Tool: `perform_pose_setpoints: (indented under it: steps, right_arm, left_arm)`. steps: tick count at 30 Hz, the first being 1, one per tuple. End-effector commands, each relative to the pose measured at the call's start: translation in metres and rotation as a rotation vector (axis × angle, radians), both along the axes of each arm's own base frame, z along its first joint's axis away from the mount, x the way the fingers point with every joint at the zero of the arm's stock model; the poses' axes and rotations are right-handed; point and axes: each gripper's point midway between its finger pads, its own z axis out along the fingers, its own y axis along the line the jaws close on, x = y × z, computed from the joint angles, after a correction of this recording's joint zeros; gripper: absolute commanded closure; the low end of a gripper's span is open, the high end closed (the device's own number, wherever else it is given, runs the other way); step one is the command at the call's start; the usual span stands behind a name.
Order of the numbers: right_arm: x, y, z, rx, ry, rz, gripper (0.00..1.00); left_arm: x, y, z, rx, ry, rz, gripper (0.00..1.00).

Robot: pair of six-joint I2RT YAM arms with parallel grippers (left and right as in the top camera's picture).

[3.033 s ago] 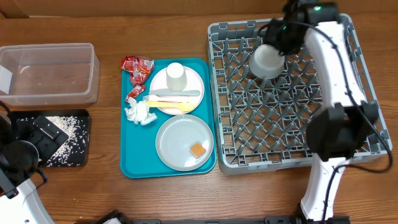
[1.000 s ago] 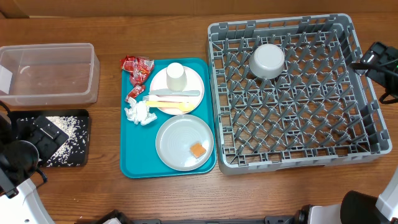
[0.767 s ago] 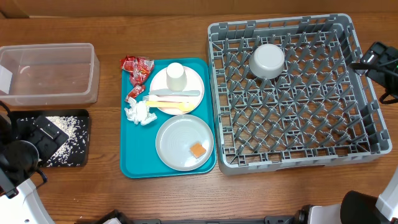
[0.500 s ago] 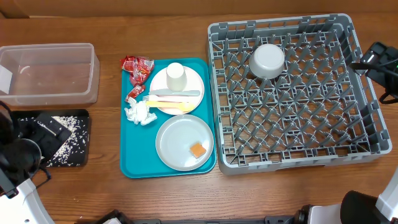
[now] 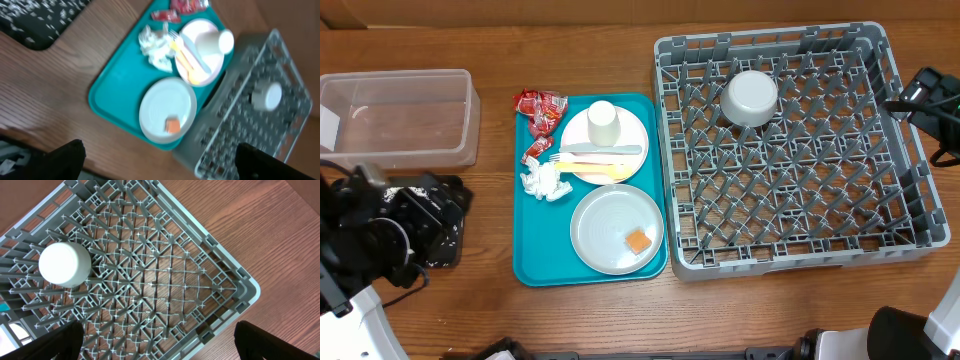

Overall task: Sort waste into correct bins and load items into the dishwasher rack
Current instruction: 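Move the left gripper right to the white plate's rim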

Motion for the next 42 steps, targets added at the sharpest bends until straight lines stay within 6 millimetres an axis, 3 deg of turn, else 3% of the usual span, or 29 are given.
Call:
perform_pose_setpoints:
  steps: [1,6,15,22,25,29,34,42]
  right_arm:
    - [0.000,-0.002,0.000,-0.013,0.003,-0.002,0.00]
    - [0.000,-0.002,0.000,-0.013,0.003,-0.003,0.00]
    - [0.000,-0.002,0.000,-0.013,0.003,-0.002,0.00]
    - [0.000,-0.002,0.000,-0.013,0.003,-0.002,0.00]
    - [0.000,-0.002,0.000,-0.013,0.003,-0.003,0.00]
    - [0.000,-0.002,0.000,-0.013,0.003,-0.002,0.00]
    - [0.000,-0.002,0.000,-0.013,0.003,-0.003,0.00]
    - [0.000,-0.002,0.000,-0.013,0.003,-0.002,0.00]
  left_arm:
    - [-0.003,-0.011,-0.005,0.038,0.005,-0.136,0.02]
    - [-0.008,-0.016,-0.031,0.025,0.113,-0.123,0.03]
    - [0.003,-0.045,-0.078,0.034,0.177,-0.286,0.09]
    - [0.006,-0.048,-0.103,0.236,0.313,-0.316,0.05]
    - [0.016,-0.058,-0.112,0.286,0.337,-0.347,0.00]
    - [0.035,-0.081,-0.126,0.305,0.337,-0.436,0.00]
    - [0.035,-0.095,-0.151,0.297,0.451,-0.503,0.00]
    - [0.044,-0.104,-0.201,0.311,0.596,-0.585,0.09]
